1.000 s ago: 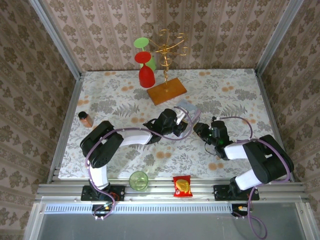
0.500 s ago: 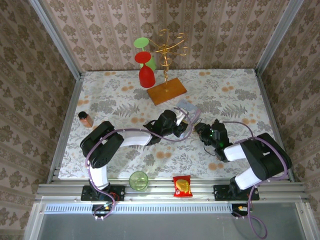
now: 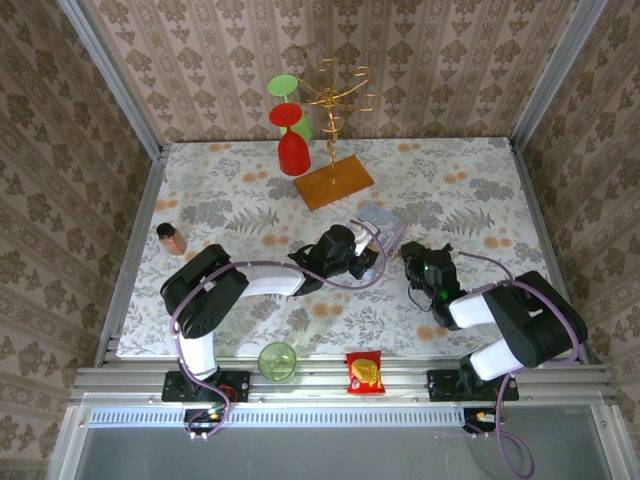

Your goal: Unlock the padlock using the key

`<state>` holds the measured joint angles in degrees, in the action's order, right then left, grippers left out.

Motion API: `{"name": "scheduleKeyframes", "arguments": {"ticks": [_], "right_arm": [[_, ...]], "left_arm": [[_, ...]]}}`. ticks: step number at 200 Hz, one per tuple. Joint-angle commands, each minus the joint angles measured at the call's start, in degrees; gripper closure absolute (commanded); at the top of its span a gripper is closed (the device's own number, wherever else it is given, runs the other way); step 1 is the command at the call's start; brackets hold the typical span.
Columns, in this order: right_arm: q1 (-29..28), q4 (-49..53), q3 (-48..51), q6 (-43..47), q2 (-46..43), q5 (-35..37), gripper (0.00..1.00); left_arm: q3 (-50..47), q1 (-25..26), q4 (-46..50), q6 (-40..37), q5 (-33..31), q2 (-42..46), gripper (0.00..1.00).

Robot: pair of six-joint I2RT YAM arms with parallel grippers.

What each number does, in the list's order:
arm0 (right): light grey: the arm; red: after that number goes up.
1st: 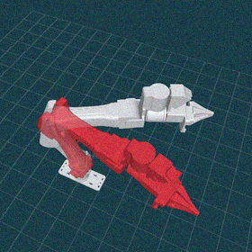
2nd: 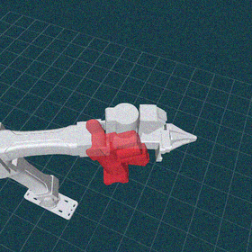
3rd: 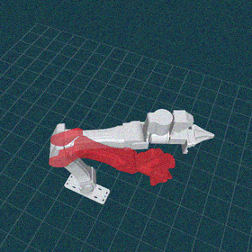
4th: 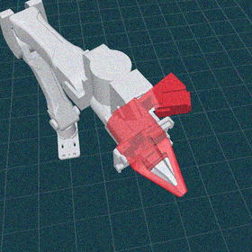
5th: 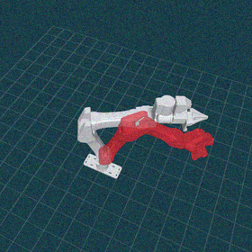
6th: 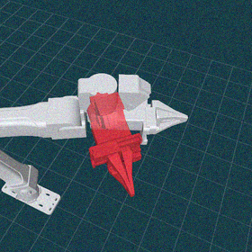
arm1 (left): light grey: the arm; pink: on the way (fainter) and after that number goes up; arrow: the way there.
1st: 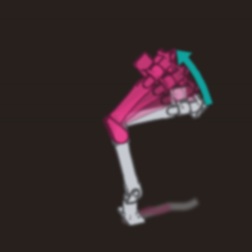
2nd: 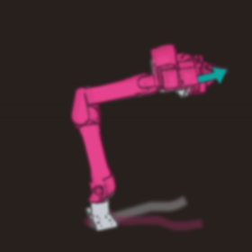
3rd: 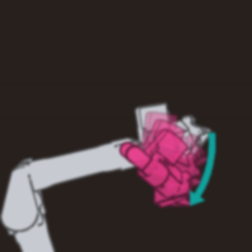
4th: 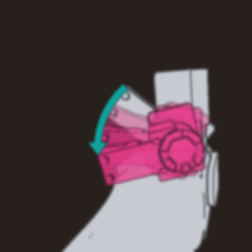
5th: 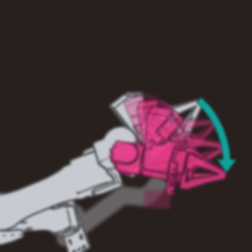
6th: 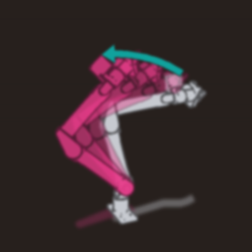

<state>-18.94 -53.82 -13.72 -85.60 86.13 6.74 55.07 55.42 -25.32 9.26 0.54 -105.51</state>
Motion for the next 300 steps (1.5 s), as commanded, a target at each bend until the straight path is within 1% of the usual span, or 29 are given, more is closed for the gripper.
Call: {"name": "scheduleKeyframes", "arguments": {"ticks": [1, 14, 23, 38, 47, 57, 66, 87, 101, 112, 138, 143, 164, 182, 191, 210, 219, 233, 248, 262, 273, 289, 300], "right_arm": [[0.7, -0.3, -2.9, 1.3, 1.0, 1.2, 0.85], [1.4, 5.5, -3.3, 3.5, -1.3, 0.2, 0.85], [2.3, 8.9, -3.7, 6.0, -2.9, -2.2, 0.85], [3.9, 14.4, -5.3, 11.2, -5.3, -9.1, 0.84], [4.9, 19.6, -6.9, 15.3, -6.0, -13.7, 0.84], [5.9, 25.8, -7.9, 19.0, -9.4, -17.6, 0.84], [7.0, 27.3, -7.9, 21.7, -10.5, -22.3, 0.83], [9.5, 31.8, -10.4, 26.4, -10.0, -36.1, 0.83], [9.6, 35.2, -12.0, 29.2, -9.3, -42.1, 0.83], [9.6, 39.5, -13.4, 32.0, -8.7, -45.5, 0.83], [9.6, 46.2, -15.8, 37.5, -6.8, -53.4, 0.83], [9.6, 47.5, -16.3, 38.0, -4.9, -54.2, 0.83], [9.7, 54.5, -18.6, 41.7, -3.2, -55.8, 0.81], [9.9, 61.5, -20.4, 45.8, -2.2, -54.5, 0.8], [9.8, 64.6, -21.3, 47.5, -2.1, -52.7, 0.79], [9.9, 67.1, -22.1, 48.8, -1.7, -50.8, 0.77], [10.1, 69.1, -22.8, 49.9, -1.3, -49.3, 0.76], [10.1, 72.0, -24.0, 51.7, -0.9, -46.7, 0.75], [10.0, 74.2, -25.2, 53.3, -0.1, -44.8, 0.74], [10.0, 75.7, -26.1, 54.2, 0.6, -42.5, 0.74], [9.8, 77.3, -26.9, 54.9, 1.0, -40.4, 0.73], [8.7, 81.2, -28.6, 57.1, 1.6, -34.9, 0.73], [8.5, 82.1, -29.0, 57.5, 1.8, -33.8, 0.73]], "left_arm": [[-4.7, -0.4, 16.7, 0.4, -1.6, -3.2, 0.75], [-5.1, -0.4, 16.8, 0.5, -2.1, -3.0, 0.74], [-5.2, -0.4, 16.9, 0.4, -2.5, -2.8, 0.74], [-5.4, -0.5, 17.2, 0.9, -4.1, -2.2, 0.72], [-5.1, -0.6, 17.6, 1.0, -4.8, -1.9, 0.69], [-4.7, -1.0, 18.3, 0.7, -5.1, -1.7, 0.66], [-4.3, -1.5, 18.9, 0.5, -5.4, -1.4, 0.66], [-4.5, -2.6, 18.6, 0.2, -5.2, -0.6, 0.65], [-4.2, -3.4, 18.9, -0.6, -5.3, -0.6, 0.65], [-3.9, -4.0, 19.7, -1.3, -5.8, -0.3, 0.65], [-4.4, -5.1, 20.9, -3.0, -7.7, 0.7, 0.64], [-4.7, -5.2, 21.0, -3.4, -8.1, 1.0, 0.64], [-4.8, -5.8, 22.2, -4.9, -10.4, 2.4, 0.59], [-4.8, -5.9, 22.7, -5.7, -11.1, 4.0, 0.55], [-4.7, -5.9, 23.1, -6.0, -11.3, 4.6, 0.53], [-3.9, -5.9, 24.2, -6.5, -12.0, 5.1, 0.5], [-3.5, -5.2, 24.9, -7.0, -13.9, 5.3, 0.47], [-3.0, -3.7, 26.3, -8.3, -18.1, 5.5, 0.39], [-1.9, -2.2, 28.7, -9.4, -21.9, 5.2, 0.33], [-0.6, -1.0, 30.6, -9.8, -24.6, 4.5, 0.32], [0.2, -0.7, 31.9, -9.9, -25.2, 3.6, 0.31], [1.0, -0.3, 32.9, -10.2, -26.5, 2.0, 0.31], [1.2, 0.0, 33.2, -10.2, -27.1, 1.4, 0.31]]}}
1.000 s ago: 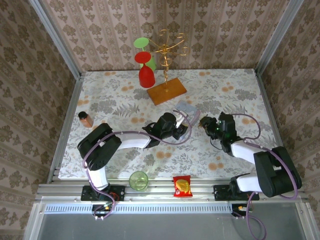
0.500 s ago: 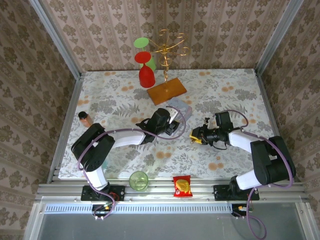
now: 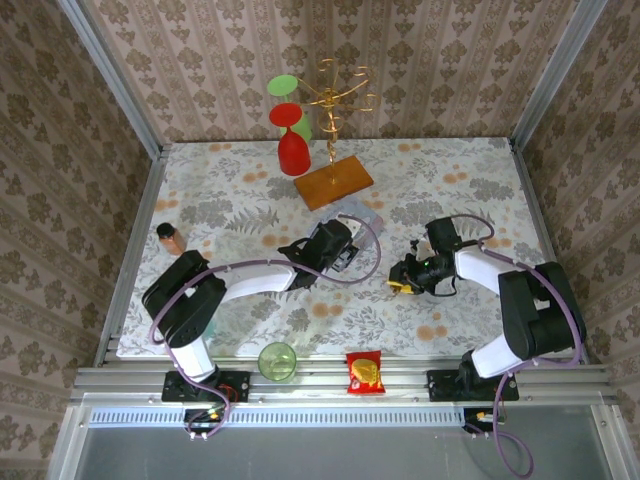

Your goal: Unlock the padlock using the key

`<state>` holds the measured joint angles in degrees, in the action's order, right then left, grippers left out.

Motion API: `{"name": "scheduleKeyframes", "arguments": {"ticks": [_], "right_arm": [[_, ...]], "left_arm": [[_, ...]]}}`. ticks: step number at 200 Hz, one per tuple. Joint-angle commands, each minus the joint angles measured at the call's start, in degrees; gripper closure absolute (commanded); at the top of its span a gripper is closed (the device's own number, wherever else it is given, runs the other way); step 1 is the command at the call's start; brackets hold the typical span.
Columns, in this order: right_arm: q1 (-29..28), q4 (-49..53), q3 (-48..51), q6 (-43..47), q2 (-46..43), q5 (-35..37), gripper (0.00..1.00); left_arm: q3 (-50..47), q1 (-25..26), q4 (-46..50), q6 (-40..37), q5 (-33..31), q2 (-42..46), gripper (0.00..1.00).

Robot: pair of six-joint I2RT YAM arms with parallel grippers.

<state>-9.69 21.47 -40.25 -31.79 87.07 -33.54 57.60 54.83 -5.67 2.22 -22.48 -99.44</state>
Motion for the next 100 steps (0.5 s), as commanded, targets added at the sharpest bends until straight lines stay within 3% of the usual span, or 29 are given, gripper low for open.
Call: {"name": "scheduleKeyframes", "arguments": {"ticks": [1, 19, 77, 100], "right_arm": [[-0.8, 6.8, -2.5, 3.7, 1.0, 6.5, 0.73], [0.1, 4.9, -1.5, 1.9, 1.9, 4.3, 0.74], [-0.2, 2.0, 0.6, 1.7, 3.2, 6.7, 0.76], [-3.9, 6.8, -1.9, 4.2, 2.9, 14.7, 0.73]], "left_arm": [[-1.3, 0.6, 13.6, -3.1, -4.0, -4.7, 0.31], [-1.9, 0.5, 12.4, -2.4, -3.2, -4.4, 0.32], [-1.6, 0.9, 11.5, -1.8, -1.2, -4.4, 0.35], [-1.7, 1.0, 11.6, -1.6, -1.1, -4.5, 0.35]]}}
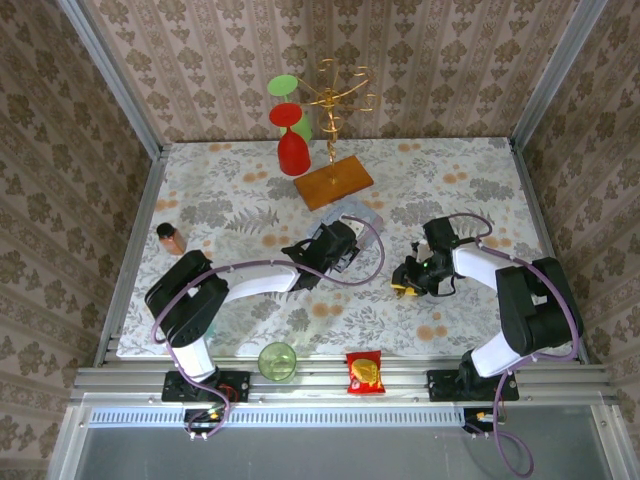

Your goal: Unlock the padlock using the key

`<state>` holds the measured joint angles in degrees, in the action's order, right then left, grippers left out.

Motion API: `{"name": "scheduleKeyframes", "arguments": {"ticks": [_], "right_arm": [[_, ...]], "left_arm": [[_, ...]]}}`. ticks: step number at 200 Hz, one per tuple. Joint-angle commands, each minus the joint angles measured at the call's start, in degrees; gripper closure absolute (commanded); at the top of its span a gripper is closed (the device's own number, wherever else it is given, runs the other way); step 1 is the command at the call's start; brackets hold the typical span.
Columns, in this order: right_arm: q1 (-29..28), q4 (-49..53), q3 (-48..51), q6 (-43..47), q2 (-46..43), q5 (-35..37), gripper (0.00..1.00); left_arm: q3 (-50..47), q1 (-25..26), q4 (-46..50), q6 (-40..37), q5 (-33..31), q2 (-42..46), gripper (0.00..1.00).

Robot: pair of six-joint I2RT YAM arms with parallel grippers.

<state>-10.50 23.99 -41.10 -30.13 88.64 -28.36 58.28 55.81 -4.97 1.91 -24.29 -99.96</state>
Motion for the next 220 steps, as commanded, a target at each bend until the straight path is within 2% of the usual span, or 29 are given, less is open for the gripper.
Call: {"name": "scheduleKeyframes", "arguments": {"ticks": [1, 11, 22, 34, 65, 83, 113, 131, 139, 144, 160, 192, 220], "right_arm": [[-3.3, 4.6, -1.3, 2.7, 1.3, 10.1, 0.73], [-5.2, 6.4, -2.7, 3.5, 1.4, 13.0, 0.72], [-6.7, 8.0, -3.5, 3.6, 1.1, 15.3, 0.77], [-7.7, 8.9, -4.2, 3.5, 1.2, 17.2, 0.75], [-11.2, 11.1, -5.9, 2.6, 1.4, 22.9, 0.5], [-11.5, 10.3, -5.6, 2.0, 1.3, 23.2, 0.51], [-11.6, 8.4, -4.9, 0.9, -1.4, 22.4, 0.51], [-11.5, 7.9, -5.0, 0.5, -4.1, 23.4, 0.51], [-11.4, 7.4, -4.9, 0.4, -5.8, 24.2, 0.51], [-11.3, 7.3, -4.9, 0.3, -7.0, 24.9, 0.51], [-10.8, 7.1, -4.6, 0.1, -11.8, 27.3, 0.51], [-8.6, 2.9, -2.9, -0.7, -17.3, 28.1, 0.52], [-7.7, 0.4, -1.5, -0.7, -18.5, 26.7, 0.52]], "left_arm": [[-2.4, 0.0, 10.9, -1.2, 0.7, -4.0, 0.35], [-2.3, 0.0, 11.0, -1.2, 0.7, -4.1, 0.35], [-2.6, 0.1, 10.9, -1.0, 1.0, -4.0, 0.35], [-2.7, -0.1, 10.6, -0.9, 1.4, -3.9, 0.35], [-2.7, 0.0, 11.0, -0.4, 1.1, -4.2, 0.33], [-2.3, 0.3, 12.1, -0.2, -0.5, -4.2, 0.33], [-0.1, 2.3, 16.5, -2.2, -7.2, -4.9, 0.3], [1.3, 2.9, 19.9, -3.3, -7.3, -5.3, 0.25], [1.9, 2.9, 21.3, -3.5, -6.6, -5.8, 0.11], [2.2, 3.0, 21.8, -3.7, -6.5, -6.2, 0.08], [3.3, 3.2, 23.0, -3.8, -7.8, -7.9, 0.07], [6.5, 4.5, 29.3, -2.2, -16.0, -12.6, 0.07], [3.4, 5.3, 29.2, -0.2, -16.7, -10.3, 0.06]]}}
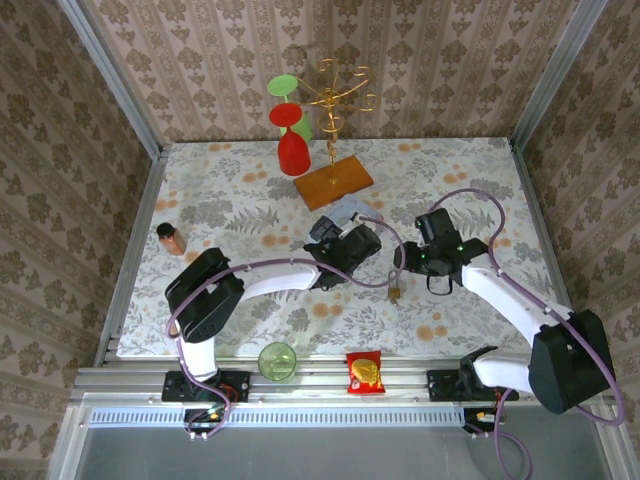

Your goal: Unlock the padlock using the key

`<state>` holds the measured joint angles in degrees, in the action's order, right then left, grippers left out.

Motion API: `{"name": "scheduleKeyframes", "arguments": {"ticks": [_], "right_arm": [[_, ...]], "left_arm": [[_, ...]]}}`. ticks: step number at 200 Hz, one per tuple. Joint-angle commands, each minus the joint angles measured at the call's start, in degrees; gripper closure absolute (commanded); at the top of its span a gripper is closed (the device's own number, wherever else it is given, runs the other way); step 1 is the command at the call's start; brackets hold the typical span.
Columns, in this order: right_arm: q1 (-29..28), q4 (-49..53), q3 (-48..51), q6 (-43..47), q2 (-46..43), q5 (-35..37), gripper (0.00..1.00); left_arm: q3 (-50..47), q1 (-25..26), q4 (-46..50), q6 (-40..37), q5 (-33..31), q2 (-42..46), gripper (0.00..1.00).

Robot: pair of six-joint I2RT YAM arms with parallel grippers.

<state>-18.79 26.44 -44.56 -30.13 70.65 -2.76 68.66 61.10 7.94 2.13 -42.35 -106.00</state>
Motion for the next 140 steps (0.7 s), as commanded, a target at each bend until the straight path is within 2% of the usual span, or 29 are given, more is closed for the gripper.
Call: {"name": "scheduleKeyframes", "arguments": {"ticks": [1, 15, 54, 93, 108, 125, 136, 140], "right_arm": [[0.7, -2.1, 2.0, -0.7, -0.5, 1.1, 0.52], [1.4, -3.1, 2.3, -0.1, -0.2, 0.4, 0.51], [3.0, -5.4, 1.7, 0.3, 1.2, -2.3, 0.52], [5.6, -6.2, 0.8, 1.9, 1.4, -4.1, 0.49], [8.2, -6.2, 0.4, 2.8, 1.0, -5.5, 0.44], [11.7, -7.0, 0.2, 3.1, 0.2, -6.5, 0.27], [13.6, -7.8, 0.4, 3.6, -0.5, -6.3, 0.23], [14.0, -8.1, 0.5, 4.0, -0.9, -5.6, 0.18]], "left_arm": [[-7.3, -0.1, 16.1, -0.4, 1.5, -4.0, 0.06], [-10.2, -0.6, 14.2, -0.4, 3.3, 0.4, 0.06], [-15.1, -4.4, 14.6, -1.6, 2.5, 9.9, 0.07], [-13.9, -7.1, 16.5, 1.7, 5.3, 16.4, 0.07], [-14.8, -8.4, 13.9, 2.1, 9.1, 19.6, 0.06], [-17.0, -9.0, 8.4, 2.1, 15.2, 24.3, 0.05], [-17.8, -10.0, 6.6, 3.3, 17.3, 27.2, 0.0], [-18.1, -10.2, 6.1, 3.7, 16.9, 28.4, 0.0]]}}
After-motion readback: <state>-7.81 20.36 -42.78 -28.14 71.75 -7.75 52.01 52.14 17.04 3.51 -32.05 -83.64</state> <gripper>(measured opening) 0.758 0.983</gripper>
